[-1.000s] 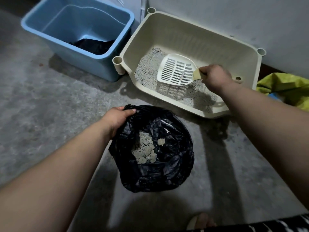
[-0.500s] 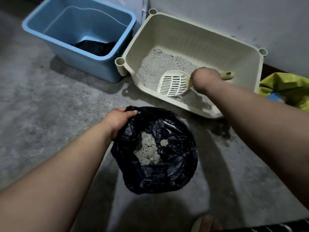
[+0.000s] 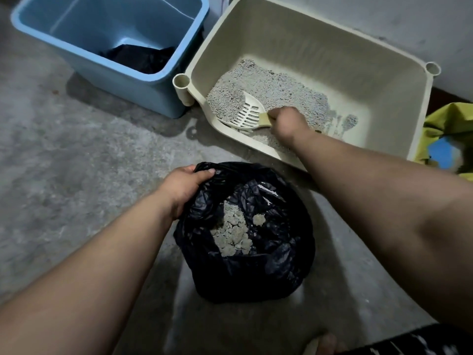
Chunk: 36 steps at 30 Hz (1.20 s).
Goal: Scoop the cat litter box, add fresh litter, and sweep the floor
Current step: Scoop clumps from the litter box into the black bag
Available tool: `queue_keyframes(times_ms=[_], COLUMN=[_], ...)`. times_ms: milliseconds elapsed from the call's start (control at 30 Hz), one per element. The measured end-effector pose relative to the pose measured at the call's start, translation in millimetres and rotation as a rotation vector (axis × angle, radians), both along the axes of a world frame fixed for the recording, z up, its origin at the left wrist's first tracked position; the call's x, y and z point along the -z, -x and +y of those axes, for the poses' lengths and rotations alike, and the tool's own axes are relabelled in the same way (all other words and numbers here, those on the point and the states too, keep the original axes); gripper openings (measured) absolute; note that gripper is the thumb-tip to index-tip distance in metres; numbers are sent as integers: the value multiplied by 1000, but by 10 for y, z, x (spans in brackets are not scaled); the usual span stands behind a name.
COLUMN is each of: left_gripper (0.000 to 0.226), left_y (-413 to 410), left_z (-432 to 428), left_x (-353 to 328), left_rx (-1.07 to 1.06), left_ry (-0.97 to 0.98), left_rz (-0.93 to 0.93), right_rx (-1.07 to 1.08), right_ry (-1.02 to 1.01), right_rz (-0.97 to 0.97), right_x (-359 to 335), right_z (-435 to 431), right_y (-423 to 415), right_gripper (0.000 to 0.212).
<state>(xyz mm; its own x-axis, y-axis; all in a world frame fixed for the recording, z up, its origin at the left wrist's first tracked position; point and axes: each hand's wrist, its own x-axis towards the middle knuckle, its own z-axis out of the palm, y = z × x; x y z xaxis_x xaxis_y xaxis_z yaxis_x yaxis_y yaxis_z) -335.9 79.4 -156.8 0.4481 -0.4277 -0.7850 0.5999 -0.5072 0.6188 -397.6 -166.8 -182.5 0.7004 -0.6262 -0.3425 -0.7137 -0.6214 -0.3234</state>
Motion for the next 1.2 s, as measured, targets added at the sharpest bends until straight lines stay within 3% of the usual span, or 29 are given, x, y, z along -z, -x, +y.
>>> queue_keyframes(times_ms=[200,367,600,833,1200], left_gripper=[5,6,8,6,8], left_y=[-47,-36,-26,-25,14], left_z=[-44,-106,-106,-78,-69], left_x=[26,5,-25,-77,-143], left_rx=[-25,-35,-41,-28,-1], left_ry=[8,18,19,28,32], left_rz=[11,6,8,-11,-44], right_rx=[78,94,60,12,15], right_ry=[-118,-135,-64,142,225], right_rz=[-188,-241,-204,-111,-96], right_x=[-1,-75,-178,-248,-279], right_z=[-81,-74,-165,-305,-363], right_y=[47,146,298,442,666], right_gripper=[35,33,34,23,25])
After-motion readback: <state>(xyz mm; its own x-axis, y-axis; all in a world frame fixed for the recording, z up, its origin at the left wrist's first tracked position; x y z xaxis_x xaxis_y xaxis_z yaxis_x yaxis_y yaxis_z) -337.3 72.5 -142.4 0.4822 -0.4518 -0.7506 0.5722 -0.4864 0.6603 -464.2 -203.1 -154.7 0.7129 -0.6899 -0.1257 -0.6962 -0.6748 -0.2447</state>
